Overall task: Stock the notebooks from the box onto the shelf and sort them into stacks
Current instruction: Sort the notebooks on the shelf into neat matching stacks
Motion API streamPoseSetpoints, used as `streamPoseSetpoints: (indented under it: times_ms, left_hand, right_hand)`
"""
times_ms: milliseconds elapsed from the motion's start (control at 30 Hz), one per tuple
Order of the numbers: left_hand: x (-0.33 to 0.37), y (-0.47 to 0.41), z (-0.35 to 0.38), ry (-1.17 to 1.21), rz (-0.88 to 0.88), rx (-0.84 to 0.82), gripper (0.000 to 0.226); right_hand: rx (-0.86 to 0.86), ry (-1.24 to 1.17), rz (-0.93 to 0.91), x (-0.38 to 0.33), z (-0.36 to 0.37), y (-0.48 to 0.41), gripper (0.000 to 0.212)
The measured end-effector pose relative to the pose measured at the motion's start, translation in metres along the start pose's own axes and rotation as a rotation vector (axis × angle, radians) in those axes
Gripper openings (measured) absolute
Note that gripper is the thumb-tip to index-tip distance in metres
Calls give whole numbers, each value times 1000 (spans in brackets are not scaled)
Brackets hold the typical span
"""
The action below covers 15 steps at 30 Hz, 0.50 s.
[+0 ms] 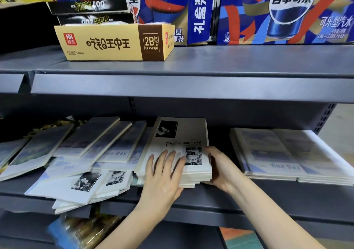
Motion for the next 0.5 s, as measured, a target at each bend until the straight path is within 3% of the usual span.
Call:
streamPoseSetpoints:
  times_ms: [133, 300, 500]
  left_hand:
    - [8, -2, 3, 0, -44, 62, 81]
    - [5, -4, 7, 32, -54, 60, 89]
    - [2, -8, 4, -3, -7, 52, 92]
  right_hand:
    - [-25, -18, 5, 4, 2, 3, 31]
    - [-40, -107, 10, 15, 10, 7, 49]
    - [-25, -99, 8, 13, 6, 9, 43]
Point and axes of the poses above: each hand's wrist, its own y-axis away from the middle knuckle, its own z-axis out of the palm, x = y × z, the point moved 3 cm from there along -y, towards the middle knuckle, and after that the axes turned 9 degrees about -y, right-handed, at the moved point
